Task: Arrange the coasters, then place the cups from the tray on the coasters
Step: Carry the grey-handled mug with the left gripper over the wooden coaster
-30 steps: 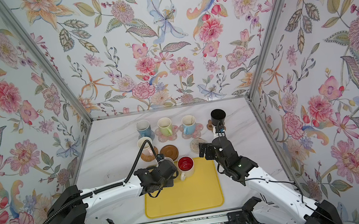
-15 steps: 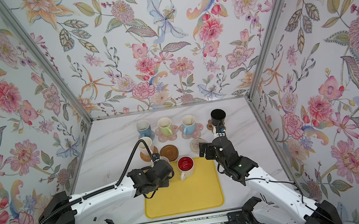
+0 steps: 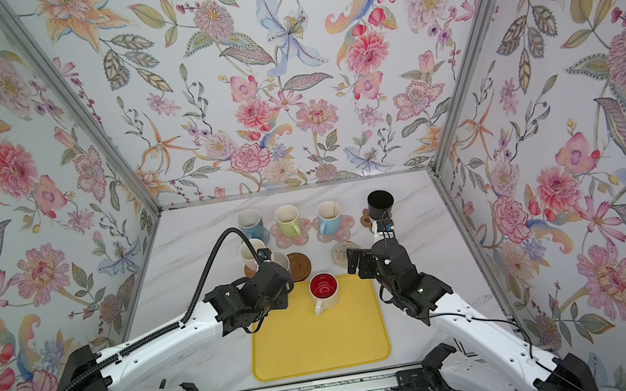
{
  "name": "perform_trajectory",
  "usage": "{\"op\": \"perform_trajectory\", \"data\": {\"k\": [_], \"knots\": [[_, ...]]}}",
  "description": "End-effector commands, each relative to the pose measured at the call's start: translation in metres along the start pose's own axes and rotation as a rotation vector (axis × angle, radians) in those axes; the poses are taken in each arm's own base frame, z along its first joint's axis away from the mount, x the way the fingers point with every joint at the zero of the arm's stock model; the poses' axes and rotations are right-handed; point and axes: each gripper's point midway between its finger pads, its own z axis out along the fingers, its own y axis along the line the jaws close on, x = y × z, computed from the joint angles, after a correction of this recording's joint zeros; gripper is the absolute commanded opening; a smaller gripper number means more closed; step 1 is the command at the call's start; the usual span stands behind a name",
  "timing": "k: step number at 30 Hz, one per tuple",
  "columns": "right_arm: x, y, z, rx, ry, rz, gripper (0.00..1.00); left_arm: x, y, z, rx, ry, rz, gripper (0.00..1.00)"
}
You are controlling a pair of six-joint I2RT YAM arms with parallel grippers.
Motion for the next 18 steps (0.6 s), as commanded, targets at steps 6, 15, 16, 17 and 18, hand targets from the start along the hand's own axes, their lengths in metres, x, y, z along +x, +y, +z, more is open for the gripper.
{"op": "perform_trajectory", "data": {"k": [6, 15, 16, 17, 18], "knots": [[0.0, -0.003, -0.004, 0.0, -0.005, 0.005, 0.99, -0.056, -0.019, 0.012, 0.025, -0.112, 0.034, 0.0], [-0.004, -0.012, -0.009, 0.021, -0.017, 0.009, 0.99, -0.059, -0.026, 0.046, 0.022, -0.065, 0.061, 0.0], [-0.005, -0.013, -0.01, 0.024, -0.021, 0.01, 0.99, -0.06, -0.026, 0.048, 0.022, -0.062, 0.066, 0.0], [-0.005, -0.014, -0.01, 0.025, -0.021, 0.011, 0.99, -0.059, -0.027, 0.05, 0.022, -0.057, 0.07, 0.0], [-0.006, -0.014, -0.01, 0.025, -0.023, 0.011, 0.99, -0.058, -0.027, 0.053, 0.019, -0.052, 0.073, 0.0]]}}
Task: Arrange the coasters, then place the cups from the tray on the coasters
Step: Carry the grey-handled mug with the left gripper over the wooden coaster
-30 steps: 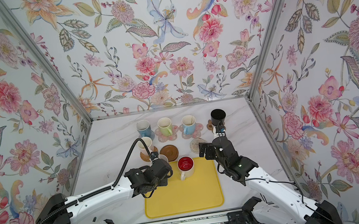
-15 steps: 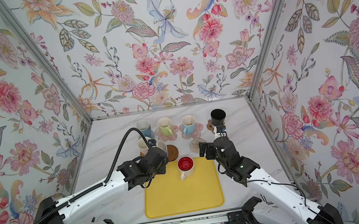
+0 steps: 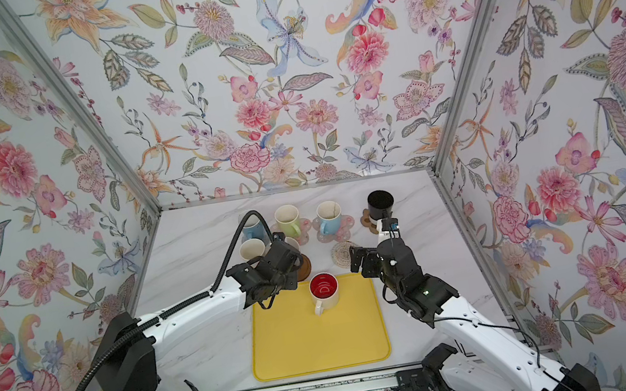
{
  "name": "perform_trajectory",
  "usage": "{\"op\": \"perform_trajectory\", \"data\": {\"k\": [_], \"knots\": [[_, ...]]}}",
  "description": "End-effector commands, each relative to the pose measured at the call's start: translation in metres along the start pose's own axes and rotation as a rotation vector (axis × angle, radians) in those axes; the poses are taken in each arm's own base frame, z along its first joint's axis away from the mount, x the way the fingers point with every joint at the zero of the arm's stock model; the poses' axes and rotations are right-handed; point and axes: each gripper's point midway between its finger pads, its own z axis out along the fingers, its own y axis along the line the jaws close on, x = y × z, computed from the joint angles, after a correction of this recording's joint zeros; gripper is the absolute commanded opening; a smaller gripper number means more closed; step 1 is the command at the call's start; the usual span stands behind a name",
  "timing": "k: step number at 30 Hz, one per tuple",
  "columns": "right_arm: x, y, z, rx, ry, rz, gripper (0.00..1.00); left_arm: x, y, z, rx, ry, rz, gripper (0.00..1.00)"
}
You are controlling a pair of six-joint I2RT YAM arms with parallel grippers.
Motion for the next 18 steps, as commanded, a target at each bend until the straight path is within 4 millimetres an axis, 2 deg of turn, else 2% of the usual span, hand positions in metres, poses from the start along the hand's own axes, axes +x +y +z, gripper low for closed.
{"op": "perform_trajectory", "data": {"k": [1, 18], "knots": [[0.006, -0.008, -0.001, 0.023, 0.017, -0.01, 0.99, -0.033, -0.01, -0.004, 0.03, -0.087, -0.007, 0.0], [0.009, -0.015, -0.002, 0.031, 0.022, -0.001, 0.99, -0.029, -0.006, 0.028, 0.014, -0.04, -0.017, 0.0]]}}
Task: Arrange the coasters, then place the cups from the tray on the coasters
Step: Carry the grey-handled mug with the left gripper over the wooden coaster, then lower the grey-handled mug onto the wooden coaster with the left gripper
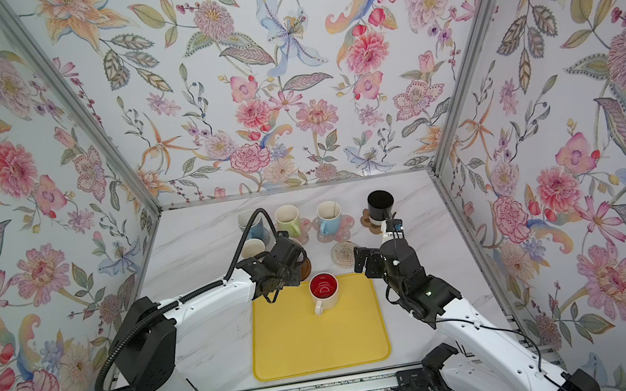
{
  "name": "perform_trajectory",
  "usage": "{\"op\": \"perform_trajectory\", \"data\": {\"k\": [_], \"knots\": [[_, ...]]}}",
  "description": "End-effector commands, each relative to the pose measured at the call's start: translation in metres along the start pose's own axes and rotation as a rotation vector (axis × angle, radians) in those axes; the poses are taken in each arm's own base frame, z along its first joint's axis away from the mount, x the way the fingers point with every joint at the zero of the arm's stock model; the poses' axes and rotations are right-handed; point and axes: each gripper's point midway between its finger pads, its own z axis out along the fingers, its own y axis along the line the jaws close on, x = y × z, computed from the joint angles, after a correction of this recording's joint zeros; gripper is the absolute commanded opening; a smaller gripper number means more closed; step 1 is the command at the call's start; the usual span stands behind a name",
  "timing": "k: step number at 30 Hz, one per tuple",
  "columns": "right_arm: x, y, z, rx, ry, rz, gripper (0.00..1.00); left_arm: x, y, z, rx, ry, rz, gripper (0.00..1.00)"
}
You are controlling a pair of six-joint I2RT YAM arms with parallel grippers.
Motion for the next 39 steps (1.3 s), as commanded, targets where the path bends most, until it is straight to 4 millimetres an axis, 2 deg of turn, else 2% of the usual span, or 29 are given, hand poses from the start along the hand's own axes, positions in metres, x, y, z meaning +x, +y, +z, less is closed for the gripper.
{"op": "perform_trajectory", "data": {"k": [1, 30, 39], "knots": [[0.005, -0.005, -0.001, 0.009, 0.011, -0.007, 0.99, -0.029, -0.008, -0.004, 0.03, -0.078, -0.015, 0.0], [0.003, -0.009, -0.001, 0.009, 0.01, 0.003, 0.99, -0.018, -0.006, 0.019, 0.015, -0.028, -0.024, 0.0], [0.003, -0.01, -0.001, 0.009, 0.011, 0.005, 0.99, -0.013, -0.007, 0.02, 0.026, -0.014, -0.03, 0.0]]}}
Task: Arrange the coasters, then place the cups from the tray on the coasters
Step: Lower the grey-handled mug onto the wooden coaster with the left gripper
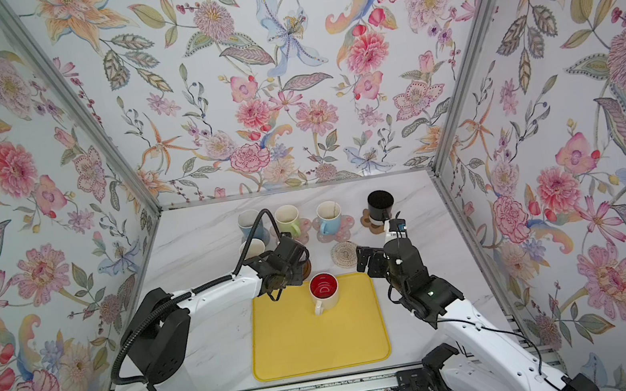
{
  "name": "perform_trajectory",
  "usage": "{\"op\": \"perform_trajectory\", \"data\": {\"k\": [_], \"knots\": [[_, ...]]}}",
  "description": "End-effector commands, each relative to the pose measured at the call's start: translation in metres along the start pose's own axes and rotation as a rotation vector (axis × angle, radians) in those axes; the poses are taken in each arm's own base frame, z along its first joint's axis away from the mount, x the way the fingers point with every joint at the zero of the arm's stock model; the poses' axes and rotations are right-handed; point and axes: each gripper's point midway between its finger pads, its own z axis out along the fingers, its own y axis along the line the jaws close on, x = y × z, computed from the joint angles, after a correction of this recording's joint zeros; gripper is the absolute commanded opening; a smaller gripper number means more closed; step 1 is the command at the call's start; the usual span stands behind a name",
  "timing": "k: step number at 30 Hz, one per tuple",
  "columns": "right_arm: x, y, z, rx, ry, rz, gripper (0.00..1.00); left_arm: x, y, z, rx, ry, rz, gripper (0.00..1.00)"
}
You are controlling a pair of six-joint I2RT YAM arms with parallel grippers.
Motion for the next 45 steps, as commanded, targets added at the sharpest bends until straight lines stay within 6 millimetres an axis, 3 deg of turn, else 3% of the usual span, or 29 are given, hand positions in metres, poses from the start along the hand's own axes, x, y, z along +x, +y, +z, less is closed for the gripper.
{"op": "perform_trajectory", "data": {"k": [1, 30, 45], "knots": [[0.004, -0.004, -0.001, 0.006, 0.008, -0.011, 0.99, -0.017, -0.005, -0.002, 0.026, -0.044, -0.026, 0.0], [0.003, 0.0, 0.001, -0.006, 0.015, -0.004, 0.99, -0.006, 0.002, -0.005, 0.01, -0.007, -0.034, 0.0], [0.002, 0.001, 0.0, -0.011, 0.013, 0.001, 0.99, -0.006, 0.003, -0.007, 0.008, -0.008, -0.04, 0.29]]}}
